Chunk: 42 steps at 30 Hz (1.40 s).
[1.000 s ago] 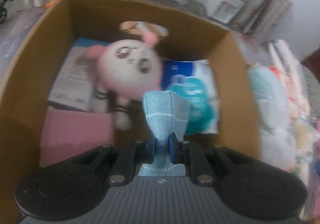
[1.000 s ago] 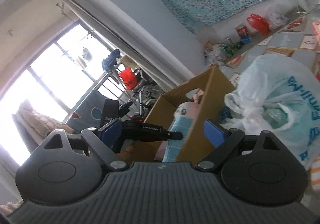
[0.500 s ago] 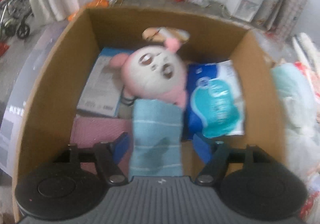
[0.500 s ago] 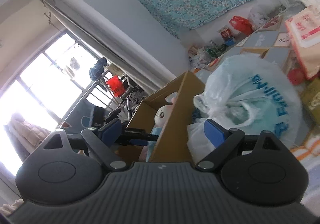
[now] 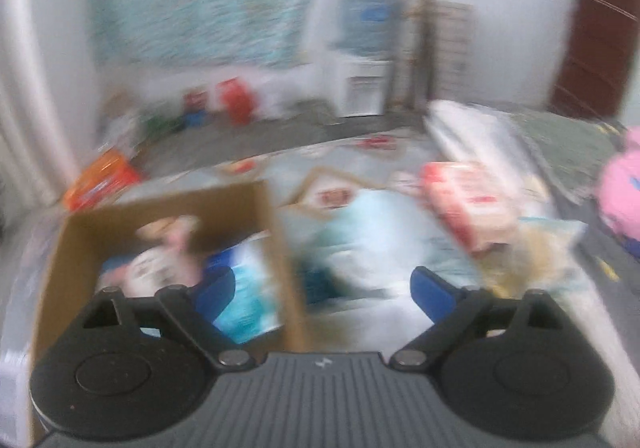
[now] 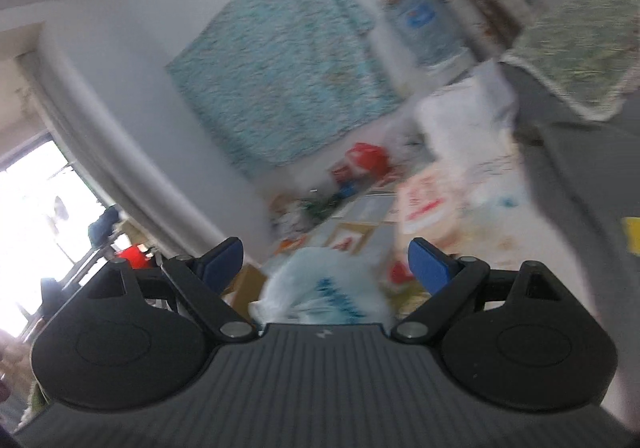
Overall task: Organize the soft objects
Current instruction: 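Grasp the clear bag of cotton swabs with the right tool, then carry the cotton swab bag over the box and open the right tool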
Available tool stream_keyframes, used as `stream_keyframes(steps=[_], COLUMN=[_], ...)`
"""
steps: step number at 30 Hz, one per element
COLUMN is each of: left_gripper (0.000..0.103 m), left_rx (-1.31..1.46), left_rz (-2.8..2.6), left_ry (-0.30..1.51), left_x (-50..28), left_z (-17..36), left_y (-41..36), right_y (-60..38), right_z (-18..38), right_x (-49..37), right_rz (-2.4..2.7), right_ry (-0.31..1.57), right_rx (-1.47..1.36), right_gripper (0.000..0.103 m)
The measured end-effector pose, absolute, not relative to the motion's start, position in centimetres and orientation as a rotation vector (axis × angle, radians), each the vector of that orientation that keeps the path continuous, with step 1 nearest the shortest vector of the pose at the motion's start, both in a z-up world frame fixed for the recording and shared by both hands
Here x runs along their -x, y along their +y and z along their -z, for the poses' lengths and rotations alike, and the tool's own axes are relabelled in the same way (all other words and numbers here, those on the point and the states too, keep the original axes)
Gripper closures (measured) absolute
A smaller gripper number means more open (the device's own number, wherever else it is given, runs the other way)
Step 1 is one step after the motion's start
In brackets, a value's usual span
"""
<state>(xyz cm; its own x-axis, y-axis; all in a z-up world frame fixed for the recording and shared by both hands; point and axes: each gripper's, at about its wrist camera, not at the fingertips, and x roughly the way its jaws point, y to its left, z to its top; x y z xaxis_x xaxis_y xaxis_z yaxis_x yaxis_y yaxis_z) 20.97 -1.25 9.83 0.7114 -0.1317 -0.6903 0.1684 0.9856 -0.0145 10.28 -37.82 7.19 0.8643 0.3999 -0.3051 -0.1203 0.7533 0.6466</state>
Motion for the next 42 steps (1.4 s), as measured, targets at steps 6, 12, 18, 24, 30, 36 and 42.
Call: stream_keyframes(steps=[6,12,18,24,30,36,42], left_gripper=[0.007,0.009,0.01,0.01,0.01,0.01,0.019], left_rx=[-0.185,-0.317,-0.314,-0.199,-0.124,-0.085,-0.039], left_rz=[0.356,0.417,0.471,0.53,0.498,0.415,0.258], left_ry=[0.809,0.803,0.834,0.773,0.64,0.543,0.462], left_x=[-22.1,-21.6,-18.7,-12.9,-7.8,-5.6,-4.0], left_z=[-8.0,-4.8,-4.5,-5.7,-4.3,-3.2,-4.3], left_y=[-11.2,-18.6,-20.3,-17.3,-13.8,-11.7,-7.3], right_y=[-40.1,-40.4,-40.0,-40.7,-40.9,-36.6,-28.0], right_z=[-3.0,0.9,3.3,2.3,-1.4,-3.1,-4.5], right_x=[-13.2,-18.6,-21.7,-19.4,-15.3,-11.1,-10.7], right_rz=[-0.186,-0.121,-0.169,-0.193,-0.246,-0.457,-0.748], right_ry=[0.559,0.67,0.75,0.635,0.525,0.559,0.647], right_rx=[-0.662,-0.641,-0.612,-0.631,-0.641,-0.683,-0.682], right_gripper=[0.013,0.02,0.062,0.078,0.078,0.078,0.078])
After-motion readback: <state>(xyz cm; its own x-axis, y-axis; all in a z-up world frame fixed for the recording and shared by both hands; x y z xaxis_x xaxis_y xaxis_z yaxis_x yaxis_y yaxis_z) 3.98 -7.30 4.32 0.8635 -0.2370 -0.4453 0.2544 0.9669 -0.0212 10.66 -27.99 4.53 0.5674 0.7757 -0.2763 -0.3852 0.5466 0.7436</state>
